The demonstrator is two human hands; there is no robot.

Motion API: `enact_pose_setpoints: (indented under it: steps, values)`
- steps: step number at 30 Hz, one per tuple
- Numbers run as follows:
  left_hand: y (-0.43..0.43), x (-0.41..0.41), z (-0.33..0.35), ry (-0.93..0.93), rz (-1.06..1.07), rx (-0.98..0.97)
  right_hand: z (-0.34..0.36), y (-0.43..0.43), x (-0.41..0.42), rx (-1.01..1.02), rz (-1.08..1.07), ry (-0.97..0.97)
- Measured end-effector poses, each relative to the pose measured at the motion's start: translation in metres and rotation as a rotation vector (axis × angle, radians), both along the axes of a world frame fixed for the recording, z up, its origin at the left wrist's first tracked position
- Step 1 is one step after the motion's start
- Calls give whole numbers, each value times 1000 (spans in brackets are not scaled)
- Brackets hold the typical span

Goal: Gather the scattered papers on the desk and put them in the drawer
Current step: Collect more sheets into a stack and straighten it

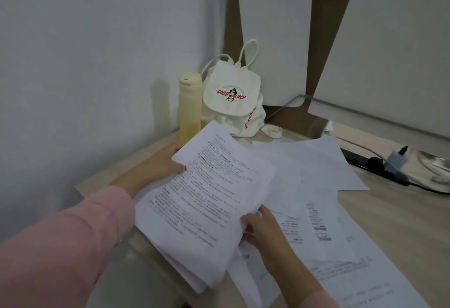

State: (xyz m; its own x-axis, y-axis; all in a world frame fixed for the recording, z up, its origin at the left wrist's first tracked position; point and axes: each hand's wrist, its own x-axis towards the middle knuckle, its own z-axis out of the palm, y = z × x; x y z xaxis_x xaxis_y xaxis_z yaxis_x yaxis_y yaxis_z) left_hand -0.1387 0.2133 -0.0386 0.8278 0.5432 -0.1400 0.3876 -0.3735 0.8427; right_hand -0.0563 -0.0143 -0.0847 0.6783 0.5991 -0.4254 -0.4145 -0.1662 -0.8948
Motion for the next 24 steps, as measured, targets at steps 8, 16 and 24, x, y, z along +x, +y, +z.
enact_pose_setpoints:
  steps: [8,16,24]
  values:
    - [14,12,-37,-58,115,-176,-8,-3,2,-44,35,-94]
    - [30,15,-55,221,164,49,-11,3,2,-163,31,-104]
    - [22,18,-42,281,133,-64,-4,9,8,30,-147,223]
